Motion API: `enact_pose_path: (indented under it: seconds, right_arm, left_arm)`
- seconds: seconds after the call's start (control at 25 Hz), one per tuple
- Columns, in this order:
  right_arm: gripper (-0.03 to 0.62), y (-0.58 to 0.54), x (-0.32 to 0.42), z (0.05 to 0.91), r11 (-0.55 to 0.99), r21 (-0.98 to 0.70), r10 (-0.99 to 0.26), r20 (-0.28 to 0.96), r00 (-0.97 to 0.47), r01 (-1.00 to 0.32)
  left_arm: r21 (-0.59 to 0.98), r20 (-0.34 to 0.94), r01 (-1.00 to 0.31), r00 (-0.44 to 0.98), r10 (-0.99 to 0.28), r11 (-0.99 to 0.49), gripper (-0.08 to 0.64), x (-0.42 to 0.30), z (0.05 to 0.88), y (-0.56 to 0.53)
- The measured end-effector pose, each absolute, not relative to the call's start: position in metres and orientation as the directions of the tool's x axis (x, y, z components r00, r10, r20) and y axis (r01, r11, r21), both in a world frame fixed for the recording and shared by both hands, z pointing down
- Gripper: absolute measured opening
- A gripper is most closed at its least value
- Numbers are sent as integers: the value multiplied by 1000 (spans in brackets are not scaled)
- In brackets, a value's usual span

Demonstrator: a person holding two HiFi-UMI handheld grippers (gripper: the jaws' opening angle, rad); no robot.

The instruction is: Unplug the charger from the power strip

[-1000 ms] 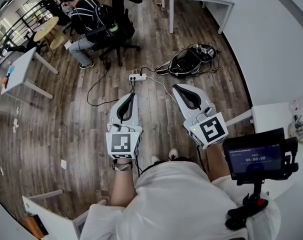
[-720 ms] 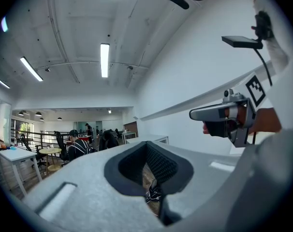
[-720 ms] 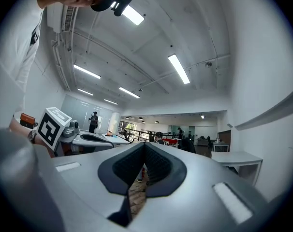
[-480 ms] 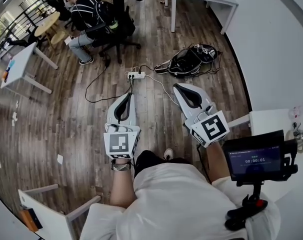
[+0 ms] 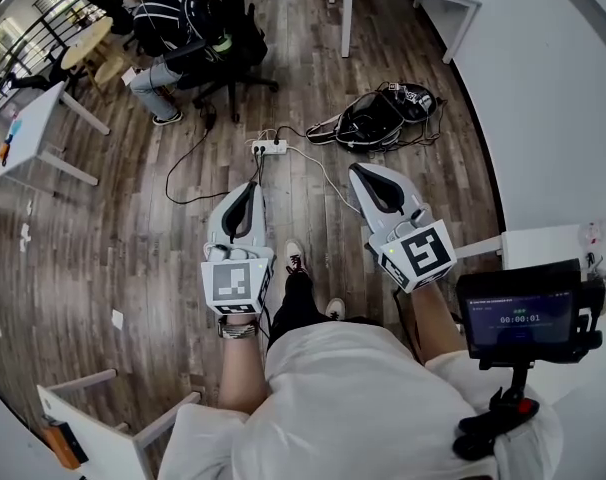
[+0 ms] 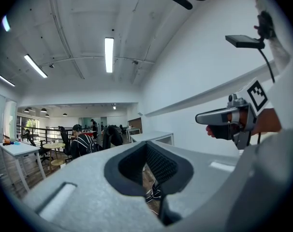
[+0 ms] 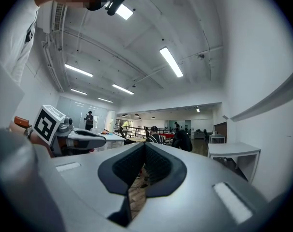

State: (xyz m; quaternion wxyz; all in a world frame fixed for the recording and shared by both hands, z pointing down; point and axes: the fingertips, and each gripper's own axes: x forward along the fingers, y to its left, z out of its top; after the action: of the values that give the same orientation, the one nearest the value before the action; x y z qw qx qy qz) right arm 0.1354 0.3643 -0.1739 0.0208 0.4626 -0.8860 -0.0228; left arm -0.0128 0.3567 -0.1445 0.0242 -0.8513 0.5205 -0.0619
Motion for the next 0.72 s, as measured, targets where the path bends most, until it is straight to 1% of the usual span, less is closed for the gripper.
enact_pose_path:
  seconds: [0.12,0.44,0.56,0.72]
  right_arm:
    - [2,318,128,-171,567,47,-824,26,-566,-822]
    - [2,306,136,-191,535,42,-845,2,-535,-844]
    - [2,267,120,-194,523,37,-852,5,-524,-851]
    - [2,207,99,-172,515,20,-857,14,-515,-857]
  left_arm:
    - [-95,88,-883,453,-887,-460,3,-22,-137,311]
    - [-104,72,-875,468,-881,-473,3,-20,-151,298]
    - [-94,72,-874,471,-879,-476,3,-38,-152,261]
    - [-82,73,-877,469,-880,-474,3,-63,-134,201]
